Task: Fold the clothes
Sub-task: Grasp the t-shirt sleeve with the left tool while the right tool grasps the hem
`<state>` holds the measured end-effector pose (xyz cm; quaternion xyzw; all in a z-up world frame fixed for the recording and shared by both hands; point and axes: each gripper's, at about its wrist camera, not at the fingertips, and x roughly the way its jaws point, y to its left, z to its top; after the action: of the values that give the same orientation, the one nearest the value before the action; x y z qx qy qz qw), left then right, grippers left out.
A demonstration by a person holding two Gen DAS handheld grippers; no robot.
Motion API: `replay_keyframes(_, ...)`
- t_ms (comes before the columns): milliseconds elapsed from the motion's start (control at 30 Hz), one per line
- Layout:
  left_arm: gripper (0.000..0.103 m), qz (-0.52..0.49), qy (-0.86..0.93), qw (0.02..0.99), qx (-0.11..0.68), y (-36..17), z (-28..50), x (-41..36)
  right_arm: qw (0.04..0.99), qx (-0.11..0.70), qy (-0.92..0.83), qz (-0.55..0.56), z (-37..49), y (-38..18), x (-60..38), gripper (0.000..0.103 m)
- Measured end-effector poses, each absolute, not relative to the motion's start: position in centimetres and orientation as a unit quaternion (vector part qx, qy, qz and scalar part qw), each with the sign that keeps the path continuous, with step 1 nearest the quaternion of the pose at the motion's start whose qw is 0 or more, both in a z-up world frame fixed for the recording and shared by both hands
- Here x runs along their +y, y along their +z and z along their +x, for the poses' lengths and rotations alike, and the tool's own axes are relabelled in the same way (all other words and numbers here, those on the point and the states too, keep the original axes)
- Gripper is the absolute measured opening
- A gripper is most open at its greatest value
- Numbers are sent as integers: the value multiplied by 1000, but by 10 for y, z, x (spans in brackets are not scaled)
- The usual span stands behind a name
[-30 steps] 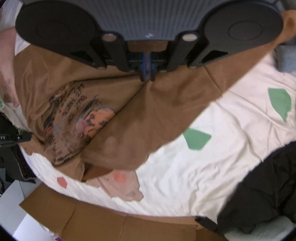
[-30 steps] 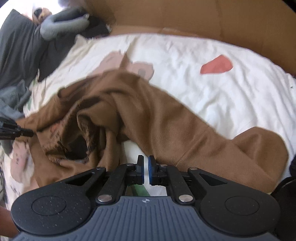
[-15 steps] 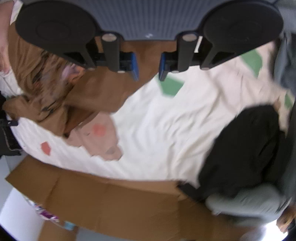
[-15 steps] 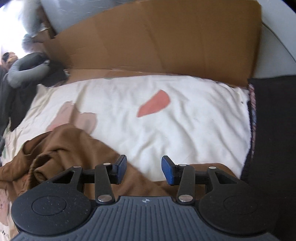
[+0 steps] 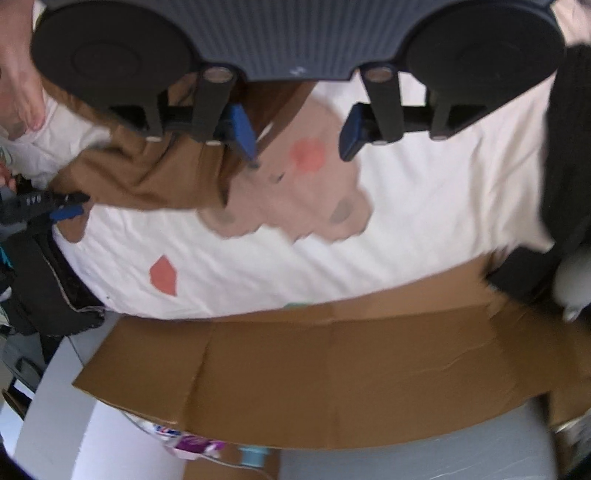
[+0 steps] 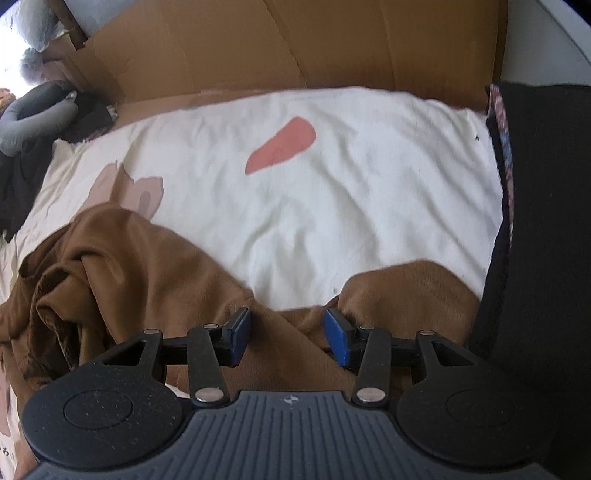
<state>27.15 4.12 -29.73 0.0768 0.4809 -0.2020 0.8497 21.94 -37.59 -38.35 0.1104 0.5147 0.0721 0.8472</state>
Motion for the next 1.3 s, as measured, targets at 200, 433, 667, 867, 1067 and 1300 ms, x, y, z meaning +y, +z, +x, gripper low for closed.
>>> replay_keyframes(200,61,82,-236,840,482,-303,290,-7,843,525,79,84,220,-381,-371,15)
replay_keyframes(433,67,91,-277,825,485,-311,305,-63,853,508,81,88,212,-371,-375,0)
replay_keyframes(667,70,107,-310,819,472,-326,302,-110,864,487,83,96,208,-356,-380,0)
replay_keyframes(867,70,124,-336,800,482,-345,304,-138,869,478,89,96,205,-348,-378,0)
replay_keyframes(1067,69,156,-342,791,482,-358,309,-149,870,473,97,98,195,-344,-378,0)
replay_keyframes(1300,61,191,-371,772,480,-361,315,-155,868,476,103,95,191,-347,-376,0)
